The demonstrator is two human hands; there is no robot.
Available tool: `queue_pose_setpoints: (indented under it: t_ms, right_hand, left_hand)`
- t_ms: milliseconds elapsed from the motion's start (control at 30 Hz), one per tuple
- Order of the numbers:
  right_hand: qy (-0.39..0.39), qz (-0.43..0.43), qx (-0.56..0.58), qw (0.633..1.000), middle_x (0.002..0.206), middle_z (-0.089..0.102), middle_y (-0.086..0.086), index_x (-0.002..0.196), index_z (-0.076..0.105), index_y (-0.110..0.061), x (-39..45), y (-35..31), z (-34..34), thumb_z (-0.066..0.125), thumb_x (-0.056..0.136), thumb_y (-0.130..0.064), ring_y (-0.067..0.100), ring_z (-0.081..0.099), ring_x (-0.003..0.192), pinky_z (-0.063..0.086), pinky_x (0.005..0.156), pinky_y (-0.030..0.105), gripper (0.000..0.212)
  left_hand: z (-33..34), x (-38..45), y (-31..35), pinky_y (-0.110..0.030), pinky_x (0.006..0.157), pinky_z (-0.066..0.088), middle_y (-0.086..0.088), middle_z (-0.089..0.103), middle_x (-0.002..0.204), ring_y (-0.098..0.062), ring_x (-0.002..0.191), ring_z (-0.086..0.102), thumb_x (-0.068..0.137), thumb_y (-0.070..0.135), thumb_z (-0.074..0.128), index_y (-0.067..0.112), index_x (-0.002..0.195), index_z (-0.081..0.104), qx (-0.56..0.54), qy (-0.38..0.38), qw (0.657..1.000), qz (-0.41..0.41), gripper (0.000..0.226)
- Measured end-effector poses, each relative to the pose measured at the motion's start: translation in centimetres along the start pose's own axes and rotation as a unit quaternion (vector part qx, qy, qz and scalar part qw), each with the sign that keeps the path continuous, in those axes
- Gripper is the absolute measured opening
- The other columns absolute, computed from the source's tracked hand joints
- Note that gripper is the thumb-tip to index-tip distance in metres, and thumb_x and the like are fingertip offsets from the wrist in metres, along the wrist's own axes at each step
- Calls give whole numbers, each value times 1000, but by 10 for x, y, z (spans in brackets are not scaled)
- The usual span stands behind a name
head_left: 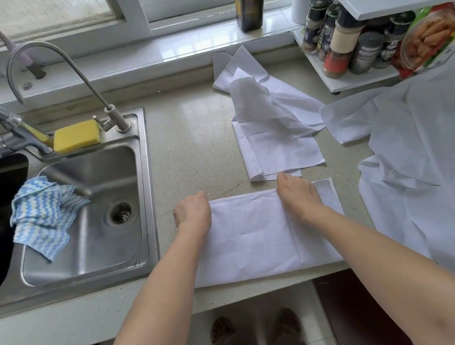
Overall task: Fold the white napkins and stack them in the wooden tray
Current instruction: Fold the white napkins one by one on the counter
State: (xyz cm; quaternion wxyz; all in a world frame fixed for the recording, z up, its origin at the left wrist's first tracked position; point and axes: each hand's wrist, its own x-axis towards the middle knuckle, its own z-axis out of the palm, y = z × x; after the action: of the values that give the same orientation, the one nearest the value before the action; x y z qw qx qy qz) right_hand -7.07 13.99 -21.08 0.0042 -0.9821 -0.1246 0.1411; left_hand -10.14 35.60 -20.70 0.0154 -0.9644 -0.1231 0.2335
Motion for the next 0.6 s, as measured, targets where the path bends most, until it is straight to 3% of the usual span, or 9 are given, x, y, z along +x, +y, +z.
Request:
queue_pose_setpoints:
  t_ms: [133, 200, 267, 367, 400, 467, 533, 600]
  right_hand:
    - [-24, 8, -15, 1000, 115, 57, 12, 113, 42, -5, -1, -3, -4, 32, 89, 5, 30, 56, 105, 31, 74, 32, 28]
    - [-29, 21, -20, 999, 119, 55, 11, 116, 43, -6, -1, -8, -9, 36, 91, 0, 29, 53, 109, 35, 82, 34, 27]
    - [36, 18, -24, 999, 118, 52, 10, 116, 45, -9, -5, -18, -15, 39, 93, -8, 28, 48, 110, 33, 92, 36, 24]
    - [160, -76, 59, 982, 115, 54, 12, 114, 53, -8, -21, -46, -8, 45, 91, -8, 32, 49, 110, 29, 97, 37, 24]
    - [144, -101, 97, 980, 125, 52, 15, 121, 52, -6, -28, -57, -4, 44, 93, -10, 33, 45, 120, 25, 103, 37, 29]
    - [40, -114, 132, 984, 154, 28, 12, 144, 33, -7, -40, -73, 10, 35, 101, -20, 26, 21, 144, 8, 117, 37, 45]
    - [-49, -98, 120, 987, 161, -2, 2, 153, 8, -15, -45, -78, 28, 26, 104, -27, 19, -4, 148, -5, 118, 36, 54]
    - [-69, -92, 101, 988, 160, -15, -3, 153, -4, -19, -46, -76, 38, 25, 104, -30, 16, -14, 147, -9, 118, 36, 58]
  left_hand:
    - [2, 0, -1, -36, 77, 46, -15, 62, 118, -34, 107, 59, 94, 1, 38, 9, 119, 50, -5, 7, 1000, -2, 29]
    - [2, 0, 0, -36, 78, 46, -14, 62, 118, -34, 107, 59, 94, 1, 38, 10, 119, 50, -5, 10, 1000, -3, 29]
    - [3, 1, 0, -35, 78, 46, -14, 63, 117, -33, 107, 59, 94, 2, 37, 10, 119, 51, -6, 17, 1000, -2, 29]
    - [5, 2, -2, -30, 73, 42, -12, 65, 114, -31, 106, 61, 95, 4, 36, 12, 116, 53, -8, 32, 999, 5, 28]
    - [6, 2, -2, -29, 71, 40, -11, 65, 114, -31, 105, 61, 95, 4, 36, 13, 115, 53, -10, 34, 999, 6, 28]
    - [6, 2, -3, -28, 69, 38, -10, 65, 113, -30, 105, 61, 95, 4, 37, 14, 115, 54, -15, 37, 999, 8, 28]
    - [6, 2, -5, -28, 69, 37, -9, 66, 112, -30, 104, 62, 95, 5, 38, 15, 113, 55, -17, 44, 999, 13, 27]
    - [7, -1, -8, -27, 67, 36, -8, 67, 109, -29, 101, 63, 95, 7, 39, 16, 110, 55, -23, 53, 998, 21, 24]
